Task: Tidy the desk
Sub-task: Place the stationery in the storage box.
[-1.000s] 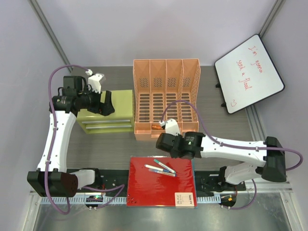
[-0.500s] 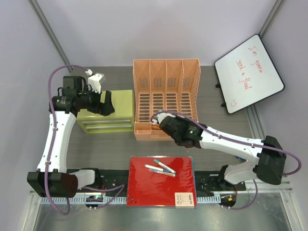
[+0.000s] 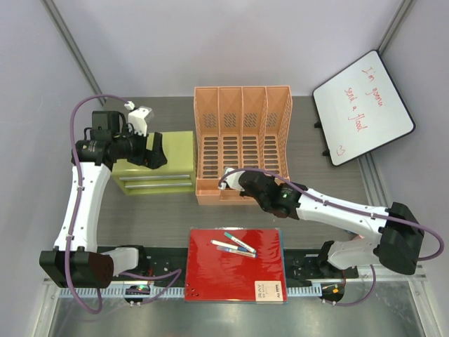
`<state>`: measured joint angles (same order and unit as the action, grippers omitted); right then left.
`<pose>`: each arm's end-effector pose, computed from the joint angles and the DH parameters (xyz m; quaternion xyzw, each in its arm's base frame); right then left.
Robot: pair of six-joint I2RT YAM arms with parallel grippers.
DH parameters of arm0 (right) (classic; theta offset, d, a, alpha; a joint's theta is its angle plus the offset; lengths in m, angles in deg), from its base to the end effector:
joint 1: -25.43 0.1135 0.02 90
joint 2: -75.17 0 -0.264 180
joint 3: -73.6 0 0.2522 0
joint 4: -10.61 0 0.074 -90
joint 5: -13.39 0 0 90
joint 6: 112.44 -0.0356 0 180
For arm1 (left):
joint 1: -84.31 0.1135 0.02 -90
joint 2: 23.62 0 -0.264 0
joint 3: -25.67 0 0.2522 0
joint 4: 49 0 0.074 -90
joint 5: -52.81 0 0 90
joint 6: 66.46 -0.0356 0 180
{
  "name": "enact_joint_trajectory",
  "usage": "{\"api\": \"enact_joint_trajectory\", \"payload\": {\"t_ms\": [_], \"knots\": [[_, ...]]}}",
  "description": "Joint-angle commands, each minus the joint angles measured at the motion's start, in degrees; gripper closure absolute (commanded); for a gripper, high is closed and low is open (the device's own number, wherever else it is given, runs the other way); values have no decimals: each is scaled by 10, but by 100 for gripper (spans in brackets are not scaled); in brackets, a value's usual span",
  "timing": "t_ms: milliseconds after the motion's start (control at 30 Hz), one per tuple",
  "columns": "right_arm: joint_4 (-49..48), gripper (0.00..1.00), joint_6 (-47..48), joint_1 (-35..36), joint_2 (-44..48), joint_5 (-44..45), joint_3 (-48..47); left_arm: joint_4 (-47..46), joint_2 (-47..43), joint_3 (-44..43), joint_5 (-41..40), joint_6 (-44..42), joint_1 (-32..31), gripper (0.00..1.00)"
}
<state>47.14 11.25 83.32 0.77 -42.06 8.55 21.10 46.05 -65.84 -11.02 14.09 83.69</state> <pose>0.1605 0.2178 0.2526 -0.5566 0.6970 -0.1939 0.4084 0.2327 -0.0182 0.3758 0.1602 0.8995 -0.1842 0.3623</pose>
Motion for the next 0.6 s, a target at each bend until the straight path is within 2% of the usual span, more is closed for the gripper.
{"api": "enact_joint_trajectory", "payload": {"t_ms": [0, 233, 567], "knots": [[3, 99, -25, 0, 40, -82, -11, -22, -1, -15, 7, 0, 4, 12], [23, 99, -30, -1, 39, -156, -10, -24, 2, -20, 7, 3, 4, 12], [14, 99, -17, -8, 6, -140, 13, -21, -1, -17, 7, 1, 4, 12]]}}
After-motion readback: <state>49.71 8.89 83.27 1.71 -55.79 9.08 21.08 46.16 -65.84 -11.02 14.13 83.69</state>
